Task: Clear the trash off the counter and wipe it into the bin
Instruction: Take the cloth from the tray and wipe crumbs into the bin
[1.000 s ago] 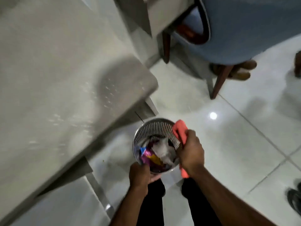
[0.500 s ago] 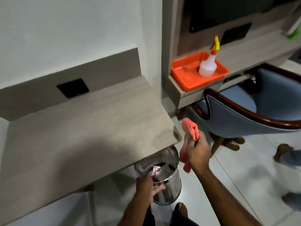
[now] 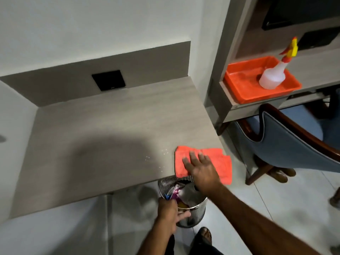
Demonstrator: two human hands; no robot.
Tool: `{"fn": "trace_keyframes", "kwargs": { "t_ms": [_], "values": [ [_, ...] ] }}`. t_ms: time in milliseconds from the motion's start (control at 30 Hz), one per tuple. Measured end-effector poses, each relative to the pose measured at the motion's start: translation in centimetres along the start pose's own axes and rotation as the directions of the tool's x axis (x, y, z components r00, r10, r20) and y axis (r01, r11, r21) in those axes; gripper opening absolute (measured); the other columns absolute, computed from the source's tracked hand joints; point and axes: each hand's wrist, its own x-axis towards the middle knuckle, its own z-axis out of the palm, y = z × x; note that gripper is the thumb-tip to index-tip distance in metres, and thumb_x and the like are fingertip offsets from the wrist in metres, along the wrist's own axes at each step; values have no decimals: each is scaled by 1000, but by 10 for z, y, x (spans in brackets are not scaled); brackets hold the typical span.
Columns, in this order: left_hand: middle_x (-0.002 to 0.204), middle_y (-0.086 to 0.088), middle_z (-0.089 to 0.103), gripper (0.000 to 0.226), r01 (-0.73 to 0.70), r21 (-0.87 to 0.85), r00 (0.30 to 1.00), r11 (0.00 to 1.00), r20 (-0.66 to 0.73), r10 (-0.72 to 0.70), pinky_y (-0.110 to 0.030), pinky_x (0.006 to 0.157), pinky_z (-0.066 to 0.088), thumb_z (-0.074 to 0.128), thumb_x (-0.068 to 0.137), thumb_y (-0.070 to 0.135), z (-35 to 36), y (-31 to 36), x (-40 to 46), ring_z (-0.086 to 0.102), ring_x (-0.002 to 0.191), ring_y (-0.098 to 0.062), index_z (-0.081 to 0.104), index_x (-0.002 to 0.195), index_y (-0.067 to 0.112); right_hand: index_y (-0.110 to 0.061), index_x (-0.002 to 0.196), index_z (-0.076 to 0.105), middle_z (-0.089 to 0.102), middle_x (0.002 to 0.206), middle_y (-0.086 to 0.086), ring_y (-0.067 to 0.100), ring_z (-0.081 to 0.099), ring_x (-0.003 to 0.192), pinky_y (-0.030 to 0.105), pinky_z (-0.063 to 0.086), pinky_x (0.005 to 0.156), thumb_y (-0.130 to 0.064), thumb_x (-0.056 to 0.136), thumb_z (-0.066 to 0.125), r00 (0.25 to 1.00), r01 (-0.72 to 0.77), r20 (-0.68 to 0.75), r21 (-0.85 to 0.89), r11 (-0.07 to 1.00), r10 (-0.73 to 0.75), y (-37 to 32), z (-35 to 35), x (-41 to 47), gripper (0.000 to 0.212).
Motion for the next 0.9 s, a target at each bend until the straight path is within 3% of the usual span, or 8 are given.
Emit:
{"fn": "trace_keyframes", "kwargs": {
  "t_ms": [67, 167, 267, 367, 433, 567, 700, 900],
  "values": [
    [105, -28, 72, 35, -22, 39, 1000, 999, -7, 22, -35, 43, 59, 33, 94, -2, -3, 3, -5, 73, 75, -40, 59, 118, -1, -16, 125, 63, 62, 129, 21, 43, 65, 106, 47, 55, 89, -40, 53, 86, 996, 55, 64, 75, 996, -60, -15, 3, -40, 79],
    [102, -27, 74, 30, -38, 86, 999, 996, 0, 39, -36, 46, 60, 39, 94, 2, -8, 2, -13, 73, 84, -43, 62, 115, -2, -18, 133, 58, 58, 138, 13, 29, 63, 117, 33, 53, 93, -33, 68, 79, 990, 46, 116, 284, 958, -82, -30, -4, -69, 71],
    [101, -26, 74, 28, -55, 99, 998, 994, 11, 54, -35, 48, 60, 44, 94, 5, -18, 0, -14, 73, 78, -40, 61, 115, -1, -21, 122, 65, 69, 123, 4, 20, 65, 111, 27, 52, 91, -27, 78, 60, 978, -87, -100, 594, 800, 181, -39, -26, -59, 45],
    [100, -27, 74, 29, -52, 91, 999, 995, -7, 53, -34, 46, 59, 42, 94, 4, -30, 3, -7, 72, 73, -39, 61, 115, -1, -21, 117, 64, 71, 116, 2, 17, 66, 102, 27, 49, 91, -4, 79, 63, 750, -65, -430, 708, 703, 503, -40, -60, -16, 42],
    [100, -27, 74, 28, -47, 81, 998, 996, -26, 49, -34, 47, 59, 42, 94, 6, -38, 7, -3, 73, 76, -40, 61, 115, 0, -13, 126, 60, 65, 129, 12, 24, 60, 117, 30, 41, 102, 5, 78, 62, 695, -87, -459, 710, 699, 553, -40, -74, 27, 51],
    [108, -26, 73, 30, -24, 43, 1000, 999, -16, 25, -41, 55, 63, 45, 96, 11, -53, 9, 10, 74, 82, -40, 56, 122, 2, -14, 146, 38, 35, 152, 23, 42, 34, 138, 50, 27, 114, -10, 90, 49, 970, -180, -70, 438, 881, 233, -67, -53, 91, 57],
    [114, -27, 69, 31, -26, 28, 1000, 999, -1, 27, -46, 60, 64, 46, 95, 11, -63, 14, 18, 72, 91, -44, 54, 124, 3, -22, 148, 32, 22, 159, 17, 45, 14, 145, 59, 14, 115, -28, 89, 52, 997, -7, 78, 127, 992, -3, -100, -26, 108, 63],
    [110, -29, 71, 33, -48, 109, 999, 993, 24, 46, -43, 57, 64, 42, 93, 6, -71, 15, 14, 73, 87, -42, 56, 123, 4, -21, 131, 59, 52, 144, 11, 40, 46, 132, 56, 36, 107, -30, 67, 80, 917, 389, 53, 101, 916, -396, -77, -16, 26, 68]
  ]
}}
